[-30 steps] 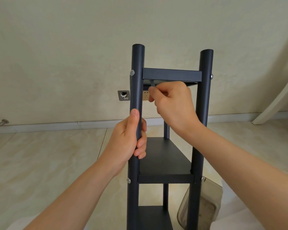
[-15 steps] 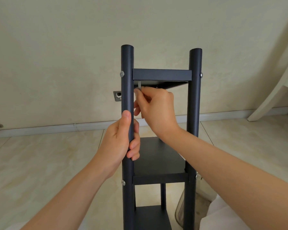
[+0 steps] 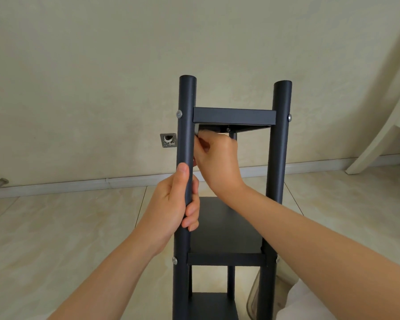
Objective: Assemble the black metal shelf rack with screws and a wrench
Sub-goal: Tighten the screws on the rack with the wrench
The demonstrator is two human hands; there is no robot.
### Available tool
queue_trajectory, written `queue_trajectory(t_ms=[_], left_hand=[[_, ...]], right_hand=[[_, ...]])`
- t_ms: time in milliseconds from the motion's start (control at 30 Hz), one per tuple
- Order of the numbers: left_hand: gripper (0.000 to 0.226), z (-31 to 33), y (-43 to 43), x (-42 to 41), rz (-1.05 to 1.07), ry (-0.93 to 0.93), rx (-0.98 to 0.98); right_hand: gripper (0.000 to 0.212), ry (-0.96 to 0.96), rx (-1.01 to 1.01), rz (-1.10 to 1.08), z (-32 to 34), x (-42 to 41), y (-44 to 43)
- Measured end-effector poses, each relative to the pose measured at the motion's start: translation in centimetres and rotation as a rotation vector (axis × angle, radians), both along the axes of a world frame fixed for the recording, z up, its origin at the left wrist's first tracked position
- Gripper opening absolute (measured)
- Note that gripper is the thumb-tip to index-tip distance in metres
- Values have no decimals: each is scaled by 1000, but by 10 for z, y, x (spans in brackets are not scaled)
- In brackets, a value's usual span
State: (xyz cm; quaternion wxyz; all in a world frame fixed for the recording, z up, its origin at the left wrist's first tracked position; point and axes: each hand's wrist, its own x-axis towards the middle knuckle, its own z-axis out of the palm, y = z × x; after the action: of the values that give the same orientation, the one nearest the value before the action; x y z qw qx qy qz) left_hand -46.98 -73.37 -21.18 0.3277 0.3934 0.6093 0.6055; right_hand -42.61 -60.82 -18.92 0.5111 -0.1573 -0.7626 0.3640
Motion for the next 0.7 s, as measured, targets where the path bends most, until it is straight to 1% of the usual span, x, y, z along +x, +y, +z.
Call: queue_trajectory(t_ms=[100,267,500,700], left_hand=[[62,1,-1,-1,4,14,-5],[62,2,-1,1,-10,6,-2],[64,3,3,4,-7,2,1],[65,3,4,4,-8,6,-8]], right_hand=[[48,-80,-49,24,0,8,-2],[38,-170,-49,-7,14,22,-4],[37,-167,-42,-11,27,31,-1],[35,-143,-132,73,27,32,-1]])
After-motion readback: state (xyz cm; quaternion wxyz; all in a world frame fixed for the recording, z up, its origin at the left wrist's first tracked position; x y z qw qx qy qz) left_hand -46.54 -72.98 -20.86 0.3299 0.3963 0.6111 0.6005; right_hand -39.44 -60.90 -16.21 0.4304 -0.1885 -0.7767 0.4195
